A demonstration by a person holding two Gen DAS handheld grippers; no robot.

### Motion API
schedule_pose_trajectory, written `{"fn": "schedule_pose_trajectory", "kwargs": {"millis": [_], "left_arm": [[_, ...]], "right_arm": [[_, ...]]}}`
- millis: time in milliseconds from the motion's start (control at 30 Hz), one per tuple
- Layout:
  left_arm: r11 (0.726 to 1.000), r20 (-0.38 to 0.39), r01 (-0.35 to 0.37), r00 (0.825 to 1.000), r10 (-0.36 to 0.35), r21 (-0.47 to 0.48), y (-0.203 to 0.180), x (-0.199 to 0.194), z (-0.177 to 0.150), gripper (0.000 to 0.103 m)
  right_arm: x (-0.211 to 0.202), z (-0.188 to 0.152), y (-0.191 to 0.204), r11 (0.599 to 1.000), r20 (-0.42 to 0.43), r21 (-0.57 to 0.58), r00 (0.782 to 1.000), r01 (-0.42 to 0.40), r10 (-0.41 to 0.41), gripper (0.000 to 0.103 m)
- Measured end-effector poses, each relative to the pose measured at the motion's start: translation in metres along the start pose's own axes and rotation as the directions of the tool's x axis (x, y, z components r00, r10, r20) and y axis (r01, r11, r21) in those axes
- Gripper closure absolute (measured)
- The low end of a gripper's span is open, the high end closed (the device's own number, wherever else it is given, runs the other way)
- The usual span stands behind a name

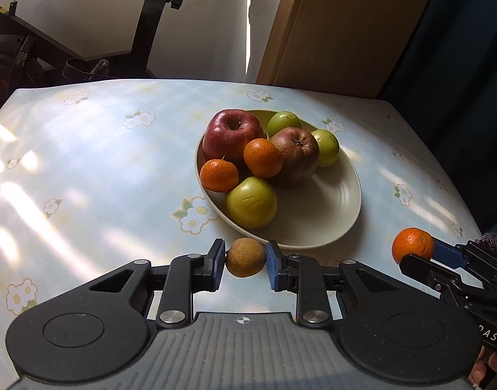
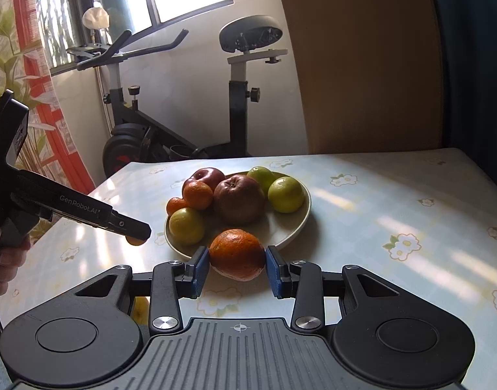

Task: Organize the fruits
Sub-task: 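Carry both fruits onto the plate and open both tools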

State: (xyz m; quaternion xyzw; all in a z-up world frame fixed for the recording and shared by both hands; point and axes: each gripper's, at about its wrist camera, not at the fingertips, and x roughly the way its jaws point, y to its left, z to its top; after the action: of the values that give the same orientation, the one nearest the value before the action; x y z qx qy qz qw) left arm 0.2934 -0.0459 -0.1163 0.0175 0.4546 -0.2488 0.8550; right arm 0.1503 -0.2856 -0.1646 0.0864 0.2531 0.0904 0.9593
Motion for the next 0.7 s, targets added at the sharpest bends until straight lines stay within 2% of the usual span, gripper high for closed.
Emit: {"fn": "schedule_pose_trajectory", "kwargs": {"millis": [100, 267, 467, 700], "left_arm": [[1.0, 0.024, 0.011, 1.0, -0.011, 0.009, -0.005, -0.003, 0.012, 0.075], [0.999, 0.009, 0.032, 0.999, -0.033, 0.035, -0.021, 0.009, 0.021, 0.075], [0.997, -0.017, 0.047, 0.999, -0.046, 0.067, -0.038, 0.027, 0.021, 0.075], [0.997, -0.056, 0.038, 0.998, -0.034, 0.074, -0.041, 0.044, 0.024, 0.075]], "right_arm": [[0.01, 0.012, -0.006, 0.999, -0.001, -0.048, 1.0, 0.014, -0.014, 0.068], [0.029, 0.029, -0.02, 0.995, -0.032, -0.098, 0.999, 0.012, -0.015, 0.068], [0.054, 0.03, -0.03, 0.989, -0.059, -0.148, 0.998, 0.002, -0.011, 0.068], [0.077, 0.032, -0.034, 0.982, -0.057, -0.186, 0.998, -0.017, 0.007, 0.068]]}}
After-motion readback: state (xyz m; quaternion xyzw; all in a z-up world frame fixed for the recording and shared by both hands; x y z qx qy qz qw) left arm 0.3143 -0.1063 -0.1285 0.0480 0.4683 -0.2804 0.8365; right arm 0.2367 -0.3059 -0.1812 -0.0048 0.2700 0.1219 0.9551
